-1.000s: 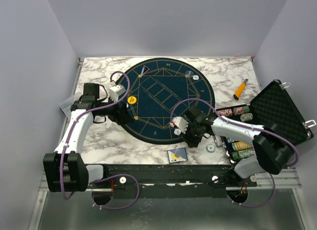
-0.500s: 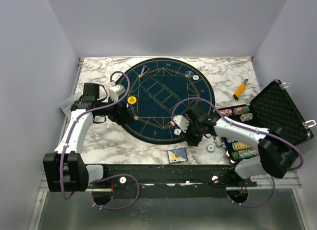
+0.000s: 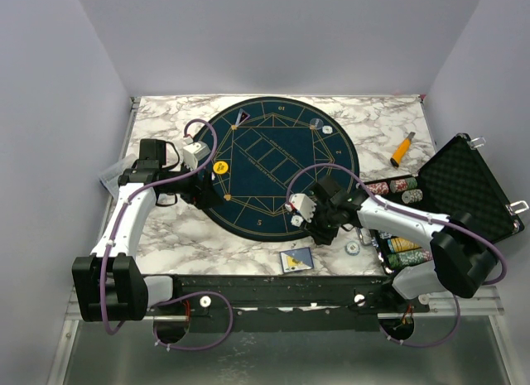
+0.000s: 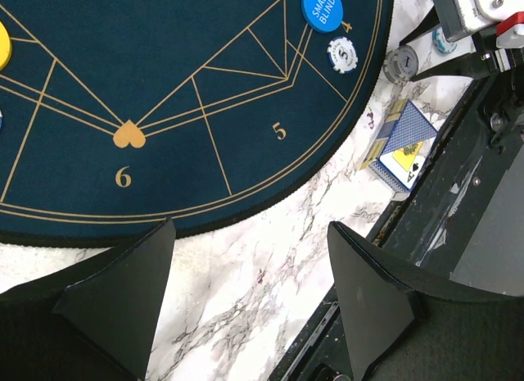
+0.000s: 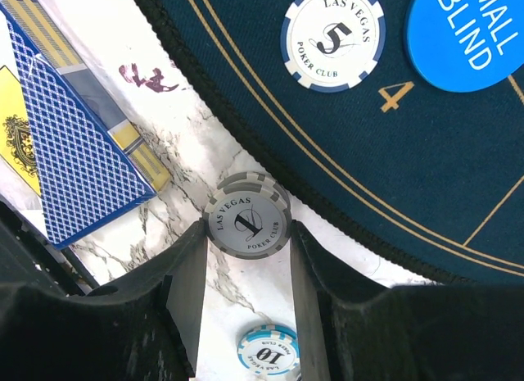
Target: Distribute texas hold em gaming equipment
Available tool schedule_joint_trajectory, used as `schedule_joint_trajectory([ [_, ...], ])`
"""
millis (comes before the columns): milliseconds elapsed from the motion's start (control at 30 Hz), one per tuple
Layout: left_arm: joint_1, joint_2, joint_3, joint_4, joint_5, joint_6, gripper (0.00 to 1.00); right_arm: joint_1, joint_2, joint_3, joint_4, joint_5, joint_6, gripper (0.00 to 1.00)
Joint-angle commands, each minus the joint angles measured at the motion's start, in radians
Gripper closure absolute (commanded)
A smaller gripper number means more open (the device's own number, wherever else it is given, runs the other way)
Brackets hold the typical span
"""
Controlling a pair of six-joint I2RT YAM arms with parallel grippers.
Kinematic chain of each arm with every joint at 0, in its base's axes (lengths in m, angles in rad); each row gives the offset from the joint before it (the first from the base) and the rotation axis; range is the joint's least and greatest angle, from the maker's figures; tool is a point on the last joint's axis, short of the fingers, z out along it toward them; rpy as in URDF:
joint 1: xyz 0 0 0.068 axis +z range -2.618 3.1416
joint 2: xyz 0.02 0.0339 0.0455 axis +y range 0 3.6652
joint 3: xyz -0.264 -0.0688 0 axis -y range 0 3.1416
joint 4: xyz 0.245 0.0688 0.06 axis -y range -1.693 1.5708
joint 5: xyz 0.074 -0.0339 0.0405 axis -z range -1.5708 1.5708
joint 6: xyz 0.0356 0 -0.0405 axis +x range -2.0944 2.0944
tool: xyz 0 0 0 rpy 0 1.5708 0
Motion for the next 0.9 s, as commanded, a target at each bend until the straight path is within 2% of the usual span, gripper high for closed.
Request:
schedule_joint_trajectory([
  [0, -0.001, -0.018, 0.002, 0.013, -0.008, -0.002, 0.22, 0.004, -0.002, -0.01, 0.001, 0.009, 0.0, 0.63],
  [167, -0.002, -0.02, 0.003, 0.012, -0.009, 0.0, 0.22, -0.013, -0.04, 0.0, 0.047, 0.059, 0.027, 0.65],
  [333, -0.002, -0.016, 0.004, 0.013, -0.002, -0.002, 0.22, -0.153, -0.015, 0.105, 0.062, 0.013, 0.033, 0.67],
  [467, -0.001, -0.014, 0.007, 0.012, 0.001, -0.001, 0.22, -0.329, 0.108, 0.28, 0.059, -0.05, 0.002, 0.67],
  [600, 0.0, -0.017, 0.005, 0.01, -0.003, 0.0, 0.22, -0.456, 0.276, 0.473, 0.078, -0.079, 0.008, 0.67],
  [733, 0.004, -0.031, -0.004, 0.011, -0.008, 0.004, 0.22, -0.509, 0.428, 0.652, 0.096, -0.074, 0.026, 0.67],
  [867, 0.014, -0.036, -0.01, 0.01, -0.004, 0.007, 0.22, -0.525, 0.521, 0.754, 0.164, -0.055, 0.049, 0.67],
])
